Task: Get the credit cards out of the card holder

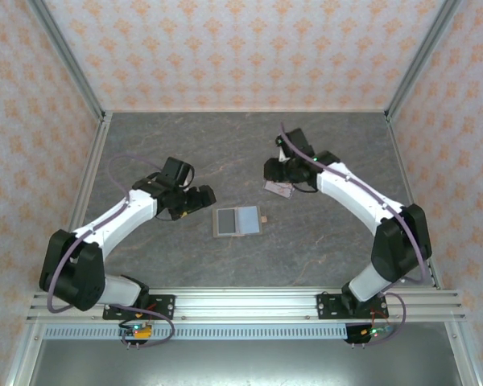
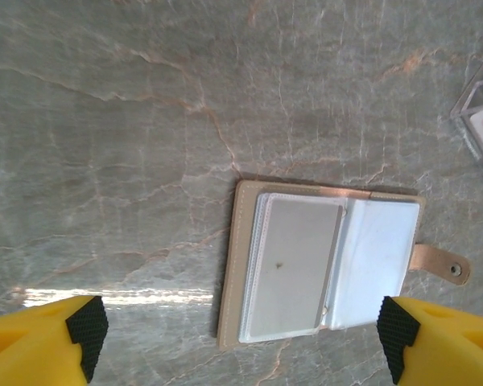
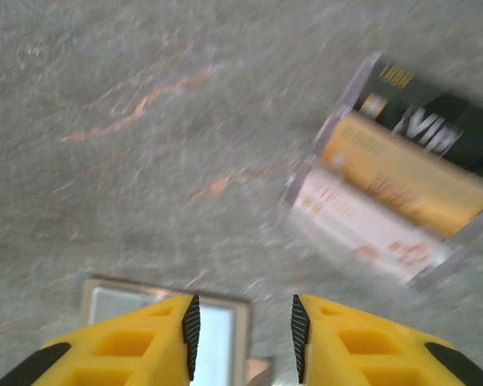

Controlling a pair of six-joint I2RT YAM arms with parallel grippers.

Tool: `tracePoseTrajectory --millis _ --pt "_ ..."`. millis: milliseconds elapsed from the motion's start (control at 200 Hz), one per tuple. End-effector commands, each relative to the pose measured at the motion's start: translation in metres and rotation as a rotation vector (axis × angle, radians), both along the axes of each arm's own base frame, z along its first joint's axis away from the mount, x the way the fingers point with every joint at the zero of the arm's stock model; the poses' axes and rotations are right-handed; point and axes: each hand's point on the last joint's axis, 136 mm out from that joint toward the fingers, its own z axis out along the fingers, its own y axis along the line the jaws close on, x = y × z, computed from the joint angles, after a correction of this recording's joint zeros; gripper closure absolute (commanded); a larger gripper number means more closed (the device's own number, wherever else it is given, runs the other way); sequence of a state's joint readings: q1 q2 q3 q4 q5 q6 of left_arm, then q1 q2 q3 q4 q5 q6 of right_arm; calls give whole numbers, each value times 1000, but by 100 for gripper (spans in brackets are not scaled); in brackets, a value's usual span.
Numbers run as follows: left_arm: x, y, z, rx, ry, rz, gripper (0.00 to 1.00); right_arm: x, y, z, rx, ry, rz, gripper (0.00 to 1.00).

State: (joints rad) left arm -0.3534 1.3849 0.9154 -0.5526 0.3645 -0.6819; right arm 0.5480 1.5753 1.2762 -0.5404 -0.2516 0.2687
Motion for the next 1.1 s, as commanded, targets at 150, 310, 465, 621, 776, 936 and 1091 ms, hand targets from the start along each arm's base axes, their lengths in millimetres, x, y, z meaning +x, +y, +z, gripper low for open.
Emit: tracePoseTrajectory --millis 150,310,465,621,776,936,1091 --pt "-1 -34 -17 -28 40 -62 25 -51 61 -41 70 132 -10 58" --pt "0 -37 -27 -2 58 -65 34 -66 75 -75 104 215 -40 59" --pt "1 -33 -33 33 83 -59 39 -78 88 -98 28 247 21 59" --pt "6 -21 -33 76 73 -19 42 -84 93 -117 -123 250 66 57" --pt "6 -14 -35 75 82 14 43 -85 92 -133 -235 255 93 59" --pt "3 -11 -37 68 91 26 47 -86 84 -149 -310 274 83 62" --pt "2 -15 -38 45 99 10 52 -88 74 -163 -363 289 72 67"
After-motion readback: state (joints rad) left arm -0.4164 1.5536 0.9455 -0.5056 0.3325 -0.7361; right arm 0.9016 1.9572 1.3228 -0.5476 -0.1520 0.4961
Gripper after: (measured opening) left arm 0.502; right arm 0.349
